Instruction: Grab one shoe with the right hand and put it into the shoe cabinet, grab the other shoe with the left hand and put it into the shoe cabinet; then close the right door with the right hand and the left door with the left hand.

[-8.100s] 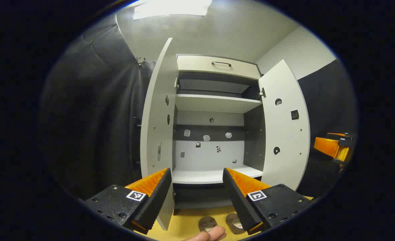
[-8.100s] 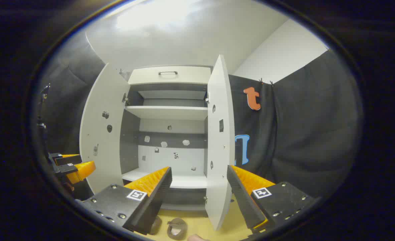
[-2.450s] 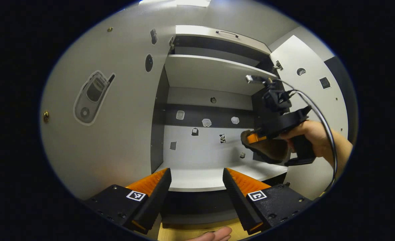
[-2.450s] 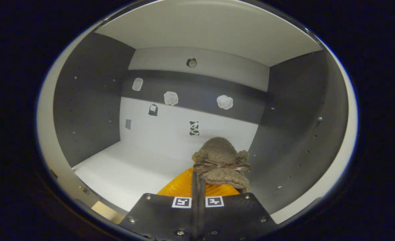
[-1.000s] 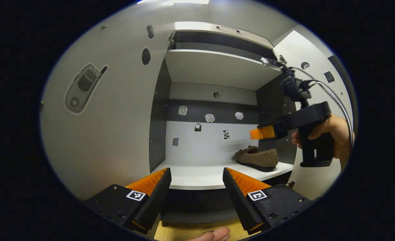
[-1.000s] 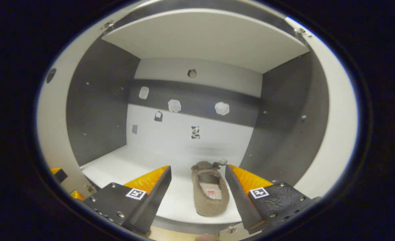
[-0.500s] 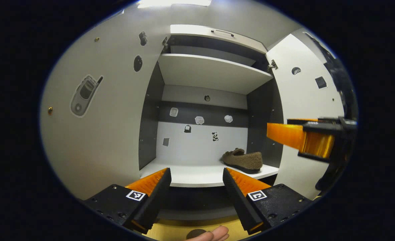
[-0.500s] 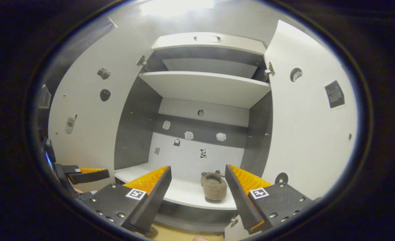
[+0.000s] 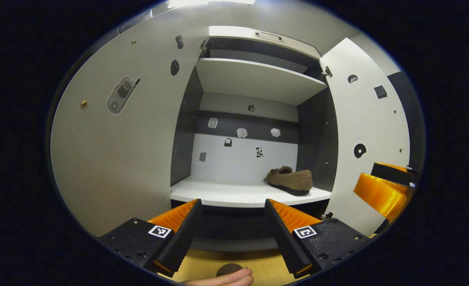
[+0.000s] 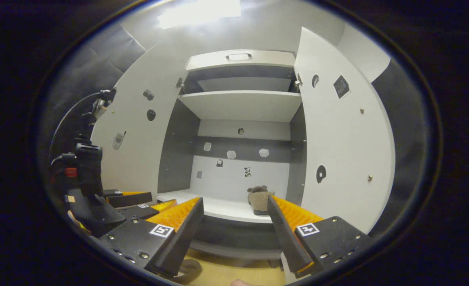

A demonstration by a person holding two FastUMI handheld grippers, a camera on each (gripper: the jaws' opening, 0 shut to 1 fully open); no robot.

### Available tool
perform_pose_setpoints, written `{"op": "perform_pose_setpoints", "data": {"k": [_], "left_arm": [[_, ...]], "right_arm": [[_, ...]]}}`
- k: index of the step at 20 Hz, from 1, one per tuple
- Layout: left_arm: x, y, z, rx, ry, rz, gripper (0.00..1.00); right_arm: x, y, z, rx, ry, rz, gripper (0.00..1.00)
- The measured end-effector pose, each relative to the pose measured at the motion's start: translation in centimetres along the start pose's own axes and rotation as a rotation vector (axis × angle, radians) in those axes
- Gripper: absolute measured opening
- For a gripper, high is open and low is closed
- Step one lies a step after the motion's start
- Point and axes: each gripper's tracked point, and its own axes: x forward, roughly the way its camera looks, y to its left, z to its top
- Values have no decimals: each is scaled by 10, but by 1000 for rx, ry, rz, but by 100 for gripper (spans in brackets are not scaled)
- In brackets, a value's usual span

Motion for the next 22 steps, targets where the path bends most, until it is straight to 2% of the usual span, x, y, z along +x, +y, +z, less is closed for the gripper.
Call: {"op": "perform_pose_setpoints", "data": {"k": [3, 8, 10, 13, 18, 22], "left_arm": [[-7, 13, -54, -3, 91, 20, 96], [-21, 28, -138, 25, 218, 29, 97], [-26, 32, -177, 38, 308, 37, 97], [-43, 24, -230, 3, 441, -8, 96], [-62, 36, -269, -30, 569, 14, 95], [-71, 34, -303, -40, 689, -21, 94]], "right_arm": [[-7, -3, -14, 6, -2, -33, 97], [-8, 3, -42, 40, 36, -2, 96], [-9, 3, -51, 22, 49, -3, 97], [-10, 1, -56, -9, 43, -18, 97], [-13, -8, -59, 26, 24, -43, 97], [-8, -14, -72, 41, 39, -43, 96]]}}
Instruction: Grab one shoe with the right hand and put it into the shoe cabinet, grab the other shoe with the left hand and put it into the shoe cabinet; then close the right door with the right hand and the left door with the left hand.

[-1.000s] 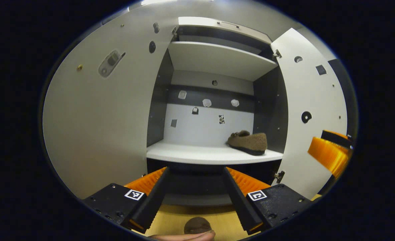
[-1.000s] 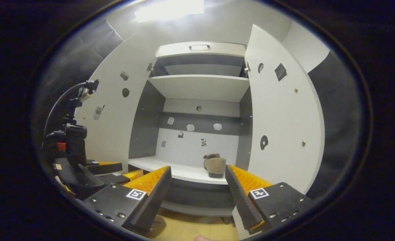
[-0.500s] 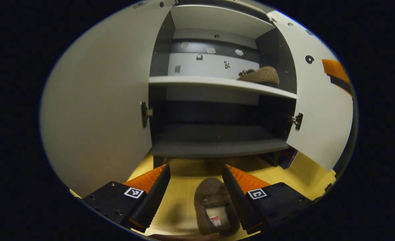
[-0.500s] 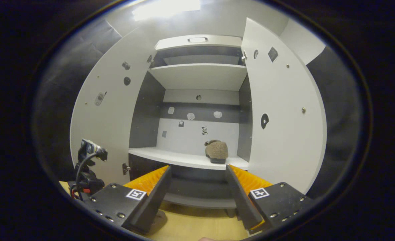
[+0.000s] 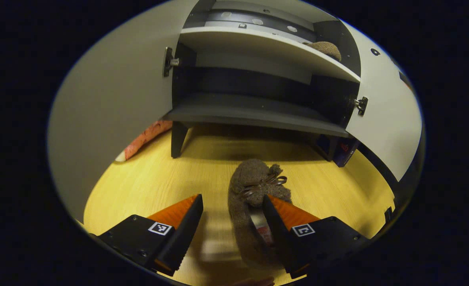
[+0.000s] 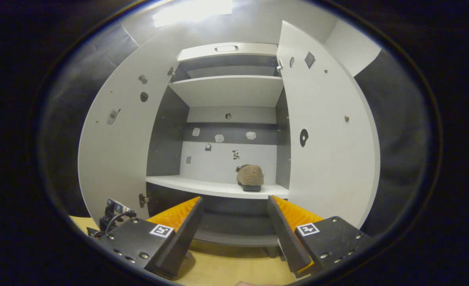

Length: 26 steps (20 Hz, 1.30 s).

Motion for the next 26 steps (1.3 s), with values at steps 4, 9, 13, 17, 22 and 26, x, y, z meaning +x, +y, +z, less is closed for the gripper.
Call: {"op": "perform_pose_setpoints", "data": {"k": [4, 9, 13, 17, 22, 26], "left_arm": [[11, -4, -26, 30, 94, -42, 76], [16, -10, -19, 69, 75, -77, 5], [0, -11, 1, 100, 10, -58, 3], [-24, -4, 50, 116, -135, 2, 3], [-61, -6, 120, 139, -312, 49, 2], [-81, -20, 171, 129, -406, 46, 2]], "right_arm": [[1, -3, -21, -23, 46, -12, 97], [-1, 2, -44, -36, 85, 16, 97], [-3, -7, -54, -36, 120, -10, 97], [-7, -16, -46, -2, 106, -25, 97], [-11, -27, -20, 34, 69, -37, 97], [-9, -34, -3, 37, 58, -28, 97]]}}
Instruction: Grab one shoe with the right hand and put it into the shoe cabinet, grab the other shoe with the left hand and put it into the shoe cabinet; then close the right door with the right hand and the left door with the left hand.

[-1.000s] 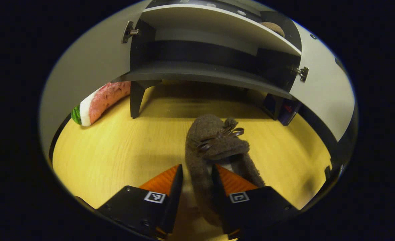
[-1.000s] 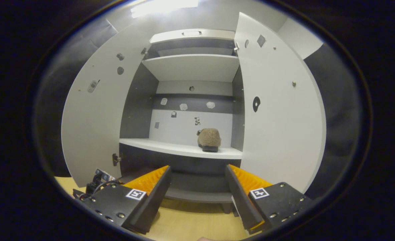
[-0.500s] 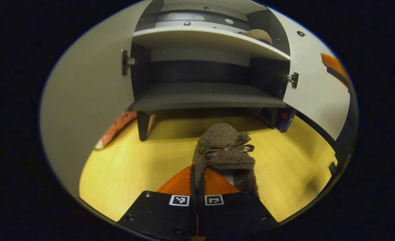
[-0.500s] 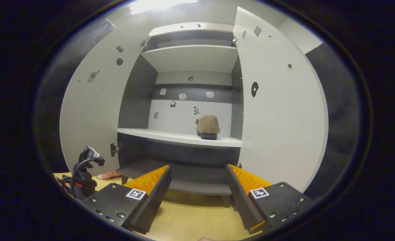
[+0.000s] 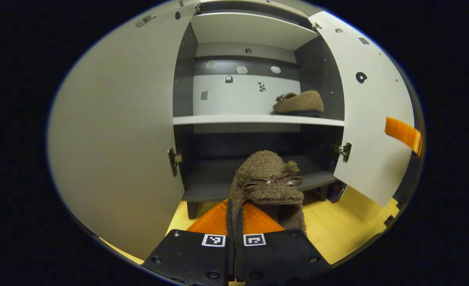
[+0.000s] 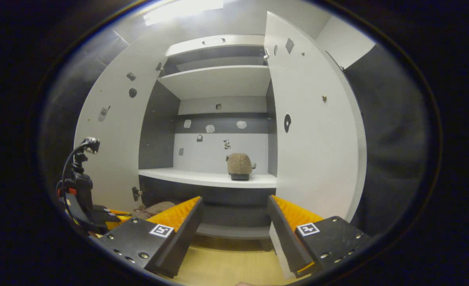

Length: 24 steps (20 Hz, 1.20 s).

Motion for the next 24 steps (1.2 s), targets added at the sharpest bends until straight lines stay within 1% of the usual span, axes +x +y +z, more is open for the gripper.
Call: {"op": "perform_pose_setpoints", "data": {"k": [4, 10, 14, 17, 20, 22, 24], "left_arm": [[8, -3, 50, -15, -65, 8, 2], [26, 1, 143, -62, -184, 43, 2], [55, 1, 201, -80, -255, 67, 2], [81, -6, 232, -135, -257, 67, 2], [109, -10, 256, -168, -257, 71, 2], [129, -11, 265, -176, -247, 85, 2], [151, -8, 266, -183, -217, 110, 2]], "right_arm": [[1, -10, 12, 3, -6, -2, 97], [-6, -12, 31, -8, -36, 29, 97], [-12, -11, 37, -5, -63, 58, 97], [-15, -10, 36, 21, -58, 81, 97], [-20, -17, 36, 22, -61, 78, 96], [-22, -21, 36, 26, -59, 75, 97], [-24, -20, 35, 46, -61, 91, 97]]}}
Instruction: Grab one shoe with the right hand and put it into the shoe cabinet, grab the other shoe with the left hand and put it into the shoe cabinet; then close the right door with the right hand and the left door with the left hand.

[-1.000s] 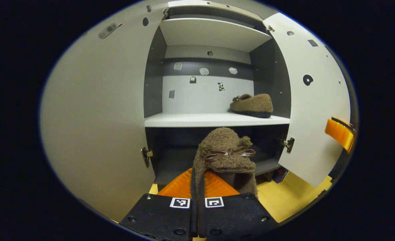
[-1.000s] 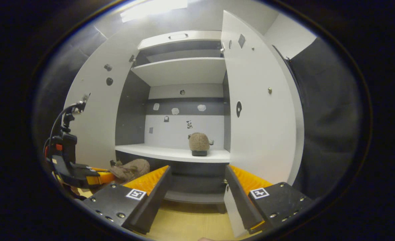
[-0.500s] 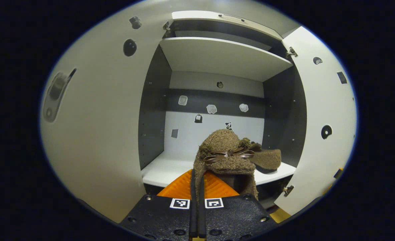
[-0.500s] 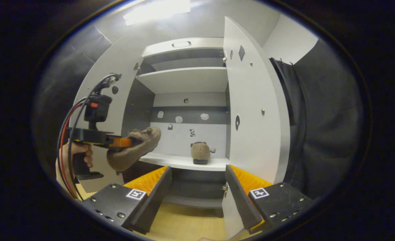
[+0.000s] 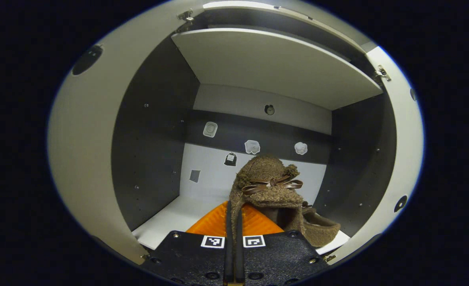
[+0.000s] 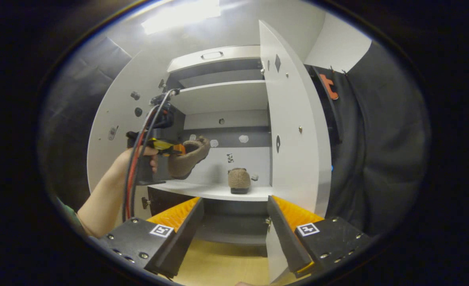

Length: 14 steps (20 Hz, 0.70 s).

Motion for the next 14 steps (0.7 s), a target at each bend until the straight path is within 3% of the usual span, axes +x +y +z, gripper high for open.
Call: {"op": "perform_pose_setpoints", "data": {"k": [8, 11, 12, 13, 14], "left_arm": [[48, 0, -53, 45, 156, 34, 2], [46, -6, -60, 39, 187, -1, 10], [41, -10, -55, 32, 184, -13, 17], [40, -9, -55, 37, 185, -14, 15], [36, -3, -48, 58, 169, 9, 36]], "right_arm": [[-8, -2, -5, 29, 8, 17, 97], [-12, -3, -7, 39, 13, 14, 97], [-13, -4, -7, 40, 17, 12, 97], [-13, -3, -8, 39, 19, 9, 97], [-15, -3, -7, 38, 21, 7, 97]]}}
